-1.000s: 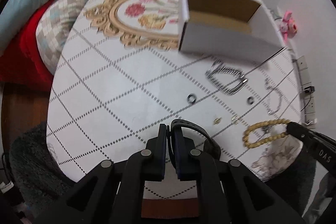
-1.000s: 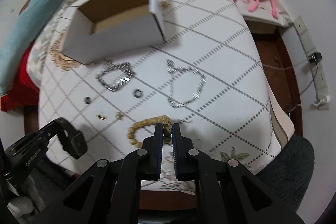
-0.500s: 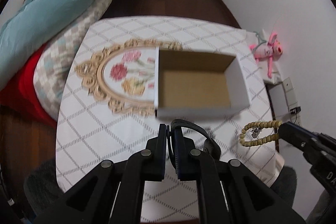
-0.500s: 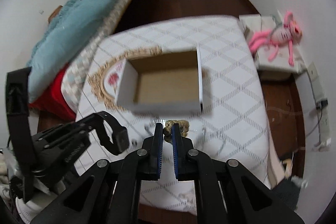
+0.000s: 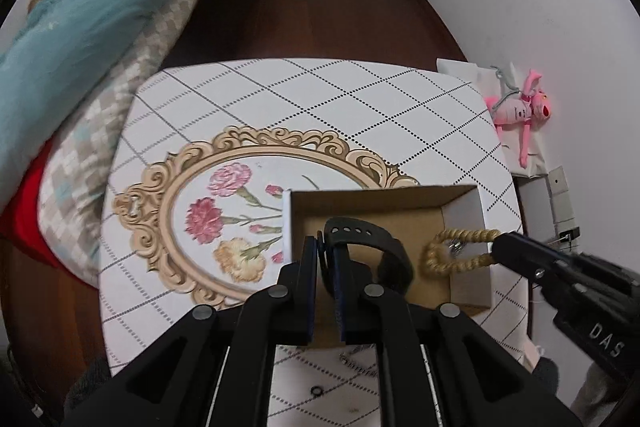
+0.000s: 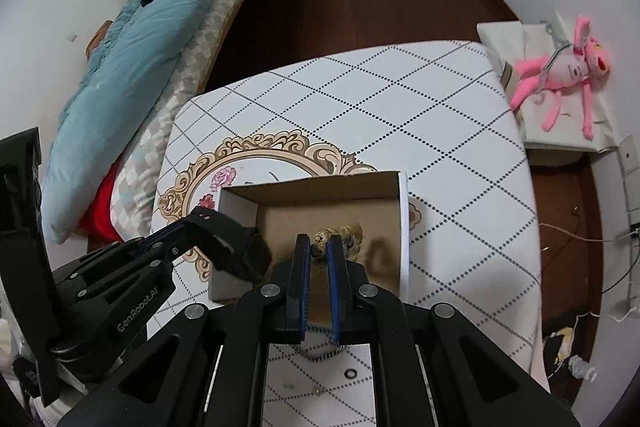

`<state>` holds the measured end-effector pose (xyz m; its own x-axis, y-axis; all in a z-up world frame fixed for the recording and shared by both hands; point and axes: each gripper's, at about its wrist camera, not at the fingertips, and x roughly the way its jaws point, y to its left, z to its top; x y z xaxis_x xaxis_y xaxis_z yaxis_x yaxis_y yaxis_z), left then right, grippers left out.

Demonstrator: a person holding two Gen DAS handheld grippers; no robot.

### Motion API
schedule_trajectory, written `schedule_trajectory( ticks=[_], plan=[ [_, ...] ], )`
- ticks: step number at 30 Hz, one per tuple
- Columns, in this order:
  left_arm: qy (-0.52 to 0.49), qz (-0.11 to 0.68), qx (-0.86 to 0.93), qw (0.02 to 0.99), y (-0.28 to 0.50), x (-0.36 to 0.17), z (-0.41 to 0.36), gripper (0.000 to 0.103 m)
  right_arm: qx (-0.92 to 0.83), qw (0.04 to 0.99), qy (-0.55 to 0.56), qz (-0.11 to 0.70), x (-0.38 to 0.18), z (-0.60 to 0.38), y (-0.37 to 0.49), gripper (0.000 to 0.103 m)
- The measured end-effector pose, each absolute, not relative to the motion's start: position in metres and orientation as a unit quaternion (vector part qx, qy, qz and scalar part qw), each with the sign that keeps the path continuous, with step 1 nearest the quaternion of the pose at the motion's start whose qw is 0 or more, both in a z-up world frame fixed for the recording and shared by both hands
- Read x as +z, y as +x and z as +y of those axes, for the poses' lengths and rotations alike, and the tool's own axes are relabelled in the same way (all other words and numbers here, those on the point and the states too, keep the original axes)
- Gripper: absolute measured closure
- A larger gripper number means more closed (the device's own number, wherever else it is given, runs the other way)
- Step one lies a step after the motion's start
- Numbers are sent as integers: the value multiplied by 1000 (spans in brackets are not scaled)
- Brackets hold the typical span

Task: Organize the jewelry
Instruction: 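Carry both items into the white box and open both tools, then lift both open tools up and away from the box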

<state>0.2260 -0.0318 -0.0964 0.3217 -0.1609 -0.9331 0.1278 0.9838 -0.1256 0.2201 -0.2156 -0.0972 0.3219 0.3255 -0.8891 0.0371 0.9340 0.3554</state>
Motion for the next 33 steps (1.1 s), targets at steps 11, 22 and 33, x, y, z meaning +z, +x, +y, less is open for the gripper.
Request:
schedule_trajectory(
  ticks=[11, 22, 33],
  plan=[
    [-11, 563, -75, 823, 234, -88, -34, 31, 94, 765, 171, 613, -126, -223, 243, 69],
    [45, 525, -20, 850, 209, -108, -18, 0, -23, 809, 9, 587, -134, -218, 207, 7],
    [44, 537, -17, 842, 188, -129, -21, 0, -45, 807, 3, 589, -155, -218, 183, 2]
  ],
)
